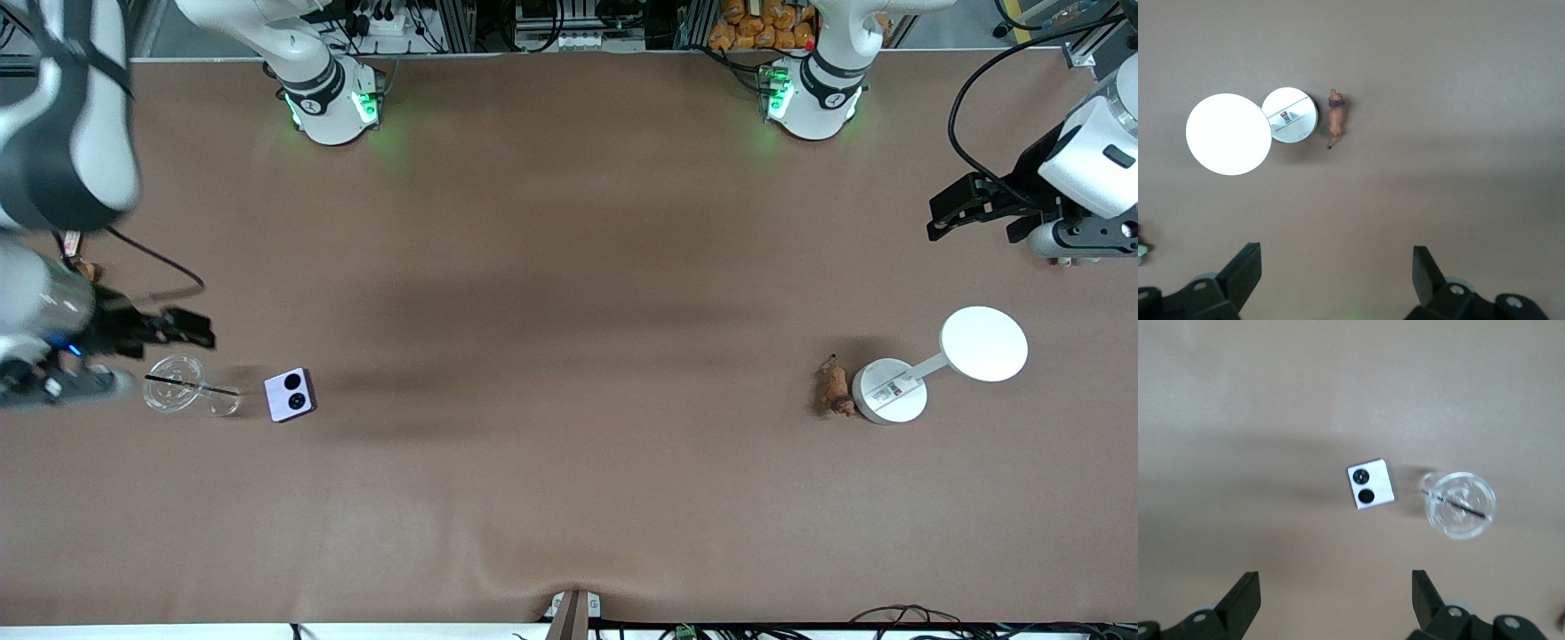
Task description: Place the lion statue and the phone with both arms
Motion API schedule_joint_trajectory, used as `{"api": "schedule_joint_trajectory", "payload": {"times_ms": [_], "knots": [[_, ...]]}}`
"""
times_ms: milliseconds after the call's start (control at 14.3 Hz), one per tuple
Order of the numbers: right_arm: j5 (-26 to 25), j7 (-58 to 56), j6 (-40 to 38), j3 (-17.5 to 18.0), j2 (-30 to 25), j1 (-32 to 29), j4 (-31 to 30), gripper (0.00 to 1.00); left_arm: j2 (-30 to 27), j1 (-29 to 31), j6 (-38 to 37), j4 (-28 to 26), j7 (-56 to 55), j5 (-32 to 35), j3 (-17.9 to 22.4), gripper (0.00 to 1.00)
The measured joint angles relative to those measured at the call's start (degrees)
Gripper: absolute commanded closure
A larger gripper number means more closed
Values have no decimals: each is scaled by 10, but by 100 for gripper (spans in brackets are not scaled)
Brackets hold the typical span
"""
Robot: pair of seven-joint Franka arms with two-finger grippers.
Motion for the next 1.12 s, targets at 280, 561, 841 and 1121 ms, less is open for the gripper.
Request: {"api": "schedule_joint_trajectory", "payload": {"times_ms": [280,561,841,1121], "knots": [[-18,19,-26,97,-109,-97,-72,0,0,0,-13,0,-1,0,0,0],[-53,106,-67,182,-174,-143,-103,0,-1,2,-18,0,-1,0,1,0],[-58,111,-69,176,-179,-147,-110,0,-1,1,-18,0,-1,0,1,0],[-58,111,-72,164,-179,-147,-113,0,-1,2,-18,0,-1,0,2,0]]}}
